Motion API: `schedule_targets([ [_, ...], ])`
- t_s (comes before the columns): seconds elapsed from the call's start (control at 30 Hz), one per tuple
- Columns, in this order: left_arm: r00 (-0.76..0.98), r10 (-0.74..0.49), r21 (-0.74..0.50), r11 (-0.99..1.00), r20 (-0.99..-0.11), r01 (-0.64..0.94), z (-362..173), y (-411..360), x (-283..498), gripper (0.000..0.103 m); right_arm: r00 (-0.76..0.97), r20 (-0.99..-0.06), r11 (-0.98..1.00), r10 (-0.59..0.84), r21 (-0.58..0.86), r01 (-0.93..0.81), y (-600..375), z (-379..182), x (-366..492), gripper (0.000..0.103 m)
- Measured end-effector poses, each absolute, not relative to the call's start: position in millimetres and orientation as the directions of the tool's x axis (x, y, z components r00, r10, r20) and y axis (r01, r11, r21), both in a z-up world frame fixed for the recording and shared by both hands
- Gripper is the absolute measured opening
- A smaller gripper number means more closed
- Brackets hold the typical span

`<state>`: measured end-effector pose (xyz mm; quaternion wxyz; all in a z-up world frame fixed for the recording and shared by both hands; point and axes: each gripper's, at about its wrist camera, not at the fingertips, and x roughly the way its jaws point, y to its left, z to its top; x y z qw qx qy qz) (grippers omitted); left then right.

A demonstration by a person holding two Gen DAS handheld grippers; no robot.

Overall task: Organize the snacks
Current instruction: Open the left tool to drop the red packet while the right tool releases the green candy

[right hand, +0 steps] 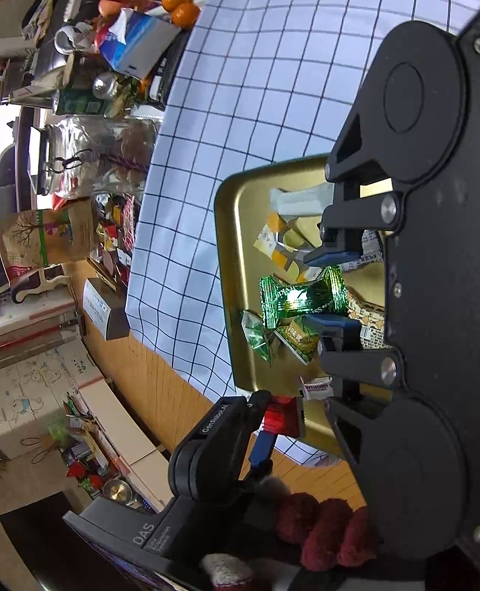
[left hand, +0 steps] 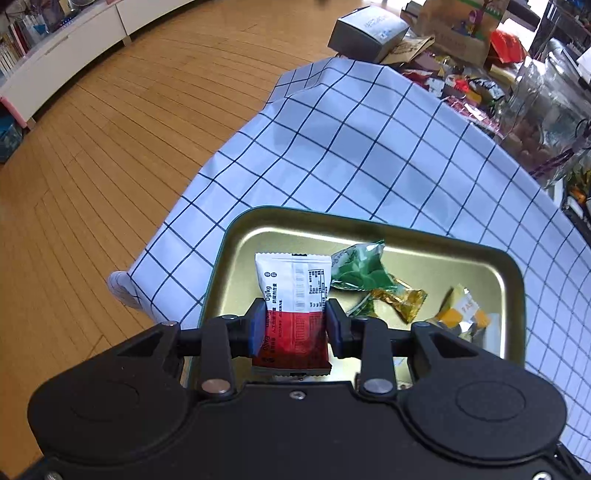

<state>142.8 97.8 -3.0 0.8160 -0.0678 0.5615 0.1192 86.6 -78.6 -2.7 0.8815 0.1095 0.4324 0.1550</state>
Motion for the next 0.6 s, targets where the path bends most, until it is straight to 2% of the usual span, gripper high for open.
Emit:
schedule_targets([
  [0.2, 0.301, 0.130, 0.052, 0.966, -0.945, -0.252, -12, 92, 146, 0.043, 0.534, -0.761, 0.925, 0.368, 0.360, -0.124, -85, -27, 82, 0.029],
  [0.47, 0.306, 0.159, 0.085, 0.967, -0.939, -0.241, -10, 88, 146, 0.049, 0.584, -0.712, 0.916, 0.390, 0.362, -0.171, -82, -12, 81, 0.029],
  [0.6, 0.313, 0.164, 0.087, 0.966, -0.936, -0.244, -9, 90, 146, 0.049, 0.589, -0.713, 0.920, 0.381, 0.355, -0.166, -84, -12, 82, 0.030],
])
